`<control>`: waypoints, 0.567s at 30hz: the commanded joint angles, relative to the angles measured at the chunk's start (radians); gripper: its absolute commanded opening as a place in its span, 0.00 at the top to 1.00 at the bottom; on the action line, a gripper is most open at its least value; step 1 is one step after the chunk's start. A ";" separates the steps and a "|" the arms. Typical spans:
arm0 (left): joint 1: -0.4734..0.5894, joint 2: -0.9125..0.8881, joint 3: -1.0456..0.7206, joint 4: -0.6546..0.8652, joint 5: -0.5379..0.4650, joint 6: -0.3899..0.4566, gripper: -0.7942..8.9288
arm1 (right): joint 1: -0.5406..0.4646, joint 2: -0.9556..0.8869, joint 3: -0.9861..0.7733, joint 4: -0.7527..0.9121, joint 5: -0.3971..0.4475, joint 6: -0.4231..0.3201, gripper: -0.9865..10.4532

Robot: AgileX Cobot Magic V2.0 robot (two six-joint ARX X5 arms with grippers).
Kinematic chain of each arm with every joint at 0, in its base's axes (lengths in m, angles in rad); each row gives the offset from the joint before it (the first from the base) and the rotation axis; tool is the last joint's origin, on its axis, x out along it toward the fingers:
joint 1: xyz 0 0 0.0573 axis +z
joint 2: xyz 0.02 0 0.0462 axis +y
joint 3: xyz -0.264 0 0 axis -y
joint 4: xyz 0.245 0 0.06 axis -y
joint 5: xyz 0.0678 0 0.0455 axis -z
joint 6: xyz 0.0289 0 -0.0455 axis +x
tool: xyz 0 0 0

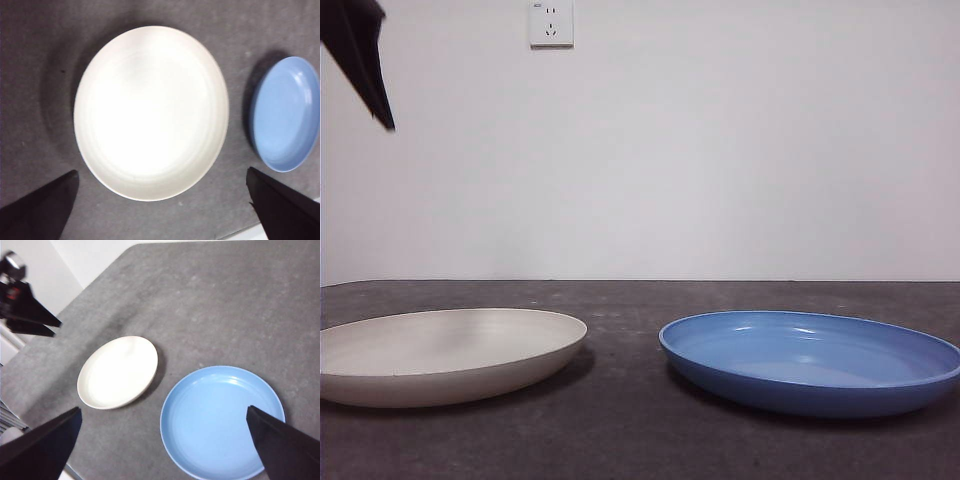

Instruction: Pick up the white plate, put it on the blue plate, put it on desk

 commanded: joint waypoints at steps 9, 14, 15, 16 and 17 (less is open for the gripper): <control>0.007 0.246 0.017 0.022 -0.002 0.075 0.31 | 0.004 -0.001 0.027 0.005 -0.001 0.011 0.43; 0.008 0.321 0.017 0.062 -0.021 0.074 0.31 | 0.004 -0.001 0.027 0.005 0.000 0.011 0.43; 0.008 0.334 0.017 0.068 -0.021 0.074 0.31 | 0.004 -0.001 0.027 0.006 0.001 0.011 0.43; 0.008 0.347 0.016 0.077 -0.021 0.074 0.31 | 0.004 -0.001 0.027 0.006 0.002 0.011 0.43; 0.008 0.356 0.017 0.084 -0.021 0.074 0.31 | 0.004 -0.001 0.027 0.007 0.003 0.011 0.43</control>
